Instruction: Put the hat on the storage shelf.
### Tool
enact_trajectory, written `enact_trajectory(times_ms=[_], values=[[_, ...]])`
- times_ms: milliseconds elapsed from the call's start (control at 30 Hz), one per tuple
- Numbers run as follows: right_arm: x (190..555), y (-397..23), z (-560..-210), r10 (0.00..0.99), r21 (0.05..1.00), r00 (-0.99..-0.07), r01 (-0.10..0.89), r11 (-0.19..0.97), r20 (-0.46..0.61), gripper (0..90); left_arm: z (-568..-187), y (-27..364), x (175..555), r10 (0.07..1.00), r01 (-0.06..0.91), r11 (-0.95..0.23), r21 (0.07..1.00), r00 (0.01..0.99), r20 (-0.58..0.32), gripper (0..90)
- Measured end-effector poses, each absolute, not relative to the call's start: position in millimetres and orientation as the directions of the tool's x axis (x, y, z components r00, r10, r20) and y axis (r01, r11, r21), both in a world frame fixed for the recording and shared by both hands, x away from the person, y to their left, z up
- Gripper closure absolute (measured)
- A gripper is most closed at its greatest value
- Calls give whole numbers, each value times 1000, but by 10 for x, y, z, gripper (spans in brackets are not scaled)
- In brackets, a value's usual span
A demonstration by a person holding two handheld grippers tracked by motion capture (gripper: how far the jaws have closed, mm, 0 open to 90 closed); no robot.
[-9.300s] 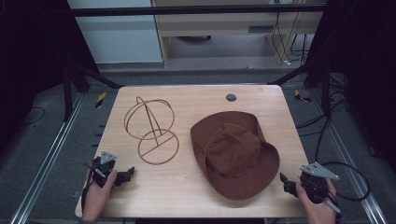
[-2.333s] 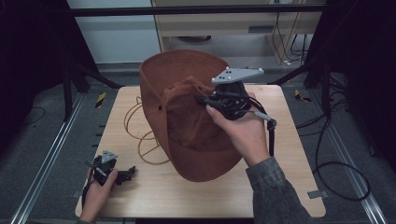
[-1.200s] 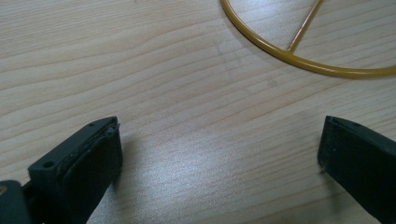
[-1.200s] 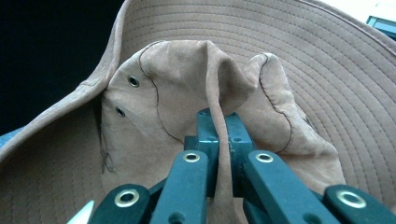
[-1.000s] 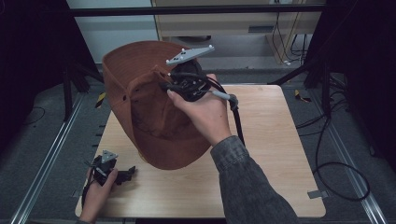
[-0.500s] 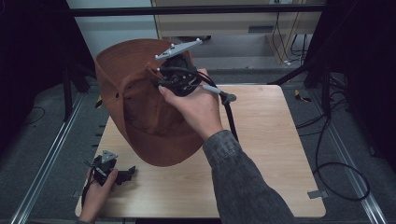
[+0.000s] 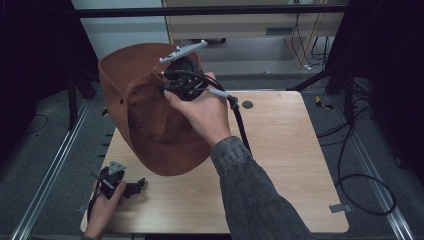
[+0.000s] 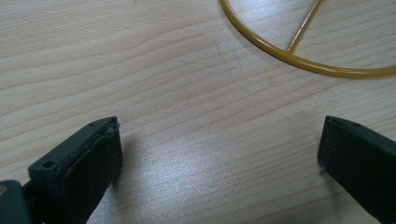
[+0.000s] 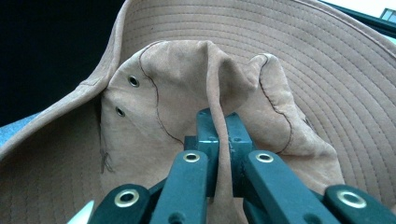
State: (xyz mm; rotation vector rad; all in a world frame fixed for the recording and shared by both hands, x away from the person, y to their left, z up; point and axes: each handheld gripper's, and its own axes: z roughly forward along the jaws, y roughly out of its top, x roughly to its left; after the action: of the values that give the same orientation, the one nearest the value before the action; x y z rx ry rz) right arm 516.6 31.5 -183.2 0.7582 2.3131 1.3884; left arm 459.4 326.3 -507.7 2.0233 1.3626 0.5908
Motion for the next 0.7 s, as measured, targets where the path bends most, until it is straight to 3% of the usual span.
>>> enact_trajectory(times_ms=[700], values=[[5335, 513, -1921, 594, 866, -805, 296, 402, -1, 884, -5076, 3265, 4593, 929, 651, -276, 707, 369, 22, 0]])
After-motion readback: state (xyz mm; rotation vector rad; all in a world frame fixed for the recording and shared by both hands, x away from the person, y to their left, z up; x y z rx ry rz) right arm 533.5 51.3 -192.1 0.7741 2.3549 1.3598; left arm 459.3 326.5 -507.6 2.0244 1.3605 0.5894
